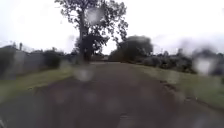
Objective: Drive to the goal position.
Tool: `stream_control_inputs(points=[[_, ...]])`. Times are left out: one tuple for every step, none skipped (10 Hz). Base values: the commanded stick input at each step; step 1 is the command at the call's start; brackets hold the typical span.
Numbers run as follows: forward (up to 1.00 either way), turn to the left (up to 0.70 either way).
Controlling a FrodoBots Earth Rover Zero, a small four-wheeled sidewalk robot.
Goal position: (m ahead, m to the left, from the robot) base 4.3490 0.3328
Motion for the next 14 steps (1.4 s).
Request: stream_control_inputs(points=[[1.0, 0.0], [1.0, 0.0], [1.0, 0.0], [1.0, 0.0], [1.0, 0.0], [1.0, 0.0], [1.0, 0.0], [1.0, 0.0], [1.0, 0.0], [1.0, 0.0], [1.0, 0.0], [1.0, 0.0], [1.0, 0.0], [1.0, 0.0]])
